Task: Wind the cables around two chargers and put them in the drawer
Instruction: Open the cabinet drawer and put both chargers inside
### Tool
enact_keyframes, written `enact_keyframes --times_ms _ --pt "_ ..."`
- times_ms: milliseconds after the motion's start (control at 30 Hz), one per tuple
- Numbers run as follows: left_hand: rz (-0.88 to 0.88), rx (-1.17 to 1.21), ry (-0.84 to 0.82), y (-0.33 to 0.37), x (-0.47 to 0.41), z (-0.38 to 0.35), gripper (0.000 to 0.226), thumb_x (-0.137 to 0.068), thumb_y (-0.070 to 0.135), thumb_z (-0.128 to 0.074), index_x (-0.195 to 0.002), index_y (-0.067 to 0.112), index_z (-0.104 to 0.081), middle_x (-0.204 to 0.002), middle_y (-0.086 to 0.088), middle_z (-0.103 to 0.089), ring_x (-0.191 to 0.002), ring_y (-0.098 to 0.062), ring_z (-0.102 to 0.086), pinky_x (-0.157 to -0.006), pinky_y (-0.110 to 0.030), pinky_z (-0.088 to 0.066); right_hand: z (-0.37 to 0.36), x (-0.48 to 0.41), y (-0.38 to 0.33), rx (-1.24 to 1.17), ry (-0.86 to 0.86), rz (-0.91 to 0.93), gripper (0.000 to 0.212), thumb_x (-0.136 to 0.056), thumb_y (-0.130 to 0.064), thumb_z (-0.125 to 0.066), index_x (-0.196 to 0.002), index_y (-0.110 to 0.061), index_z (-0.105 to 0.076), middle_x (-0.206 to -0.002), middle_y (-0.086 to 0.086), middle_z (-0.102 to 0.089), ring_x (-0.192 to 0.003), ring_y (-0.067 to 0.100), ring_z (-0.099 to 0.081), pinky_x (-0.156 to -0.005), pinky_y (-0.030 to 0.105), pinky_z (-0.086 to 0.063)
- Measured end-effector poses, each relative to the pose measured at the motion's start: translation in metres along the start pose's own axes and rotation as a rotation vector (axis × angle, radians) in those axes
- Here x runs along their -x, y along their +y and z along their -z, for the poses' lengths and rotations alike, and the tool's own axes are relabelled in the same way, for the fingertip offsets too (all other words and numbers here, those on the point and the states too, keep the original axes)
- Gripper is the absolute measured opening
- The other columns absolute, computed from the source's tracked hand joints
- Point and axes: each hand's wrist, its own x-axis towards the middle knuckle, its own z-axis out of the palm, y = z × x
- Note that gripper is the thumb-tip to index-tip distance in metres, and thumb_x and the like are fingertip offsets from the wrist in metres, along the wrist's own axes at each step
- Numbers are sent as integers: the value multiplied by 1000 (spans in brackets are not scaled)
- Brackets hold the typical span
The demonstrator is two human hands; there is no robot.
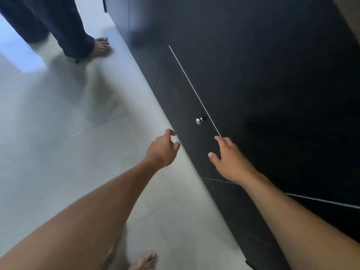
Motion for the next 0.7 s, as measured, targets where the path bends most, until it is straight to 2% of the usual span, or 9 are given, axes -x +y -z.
enact_keyframes --times_ms 167,267,333,400,467,567,633,700 --pt "-3 115 54 1 -62 -35 34 -97 36 -48 -126 18 -50 -113 -4 -71 -105 -32 -63 -90 -37 -47 -8 -49 17 -37 88 16 59 -97 -32 -47 -149 -14 -24 -151 2 -30 -136 22 -36 -108 40 -37" --pt "-39 202 69 21 -91 -58 36 -96 35 -52 -128 20 -52 -117 -4 -67 -108 -27 -62 -90 -32 -47 -7 -67 35 -78 142 41 57 -96 -27 -51 -147 -17 -29 -145 0 -38 -130 18 -43 -105 38 -42" --pt "-71 237 89 39 -105 -71 37 -96 35 -52 -130 21 -51 -123 -6 -62 -108 -28 -62 -93 -38 -50 -8 -73 43 -112 127 69 57 -95 -24 -54 -147 -20 -31 -140 -3 -44 -125 15 -47 -103 39 -46" --pt "-67 194 103 52 -117 -80 37 -97 35 -52 -131 20 -50 -127 -8 -52 -106 -31 -62 -91 -40 -51 -12 -76 47 -149 111 78 59 -94 -23 -56 -148 -23 -31 -141 -6 -45 -126 13 -48 -103 39 -46" --pt "-34 122 107 56 -130 -86 35 -98 33 -52 -128 16 -53 -128 -10 -47 -105 -33 -61 -85 -37 -47 -14 -81 50 -193 115 74 58 -94 -21 -57 -147 -26 -32 -142 -6 -46 -127 14 -48 -104 39 -46" --pt "-64 101 124 53 -140 -89 24 -96 27 -56 -115 13 -60 -120 -9 -59 -104 -29 -61 -79 -31 -41 -15 -88 52 -254 117 67 59 -94 -19 -58 -147 -28 -33 -144 -7 -47 -129 15 -48 -106 38 -44" --pt "-86 111 157 47 -142 -89 15 -95 18 -56 -107 16 -64 -111 -6 -66 -97 -27 -64 -75 -29 -44 -18 -89 53 -263 130 74 62 -94 -18 -59 -148 -27 -31 -146 -6 -46 -132 16 -46 -107 35 -42" --pt "-107 107 168 43 -142 -88 15 -94 11 -55 -103 18 -65 -106 -3 -69 -89 -25 -65 -72 -30 -47 -21 -89 52 -229 143 76 66 -93 -18 -60 -149 -28 -27 -148 -6 -43 -134 17 -44 -105 33 -41"
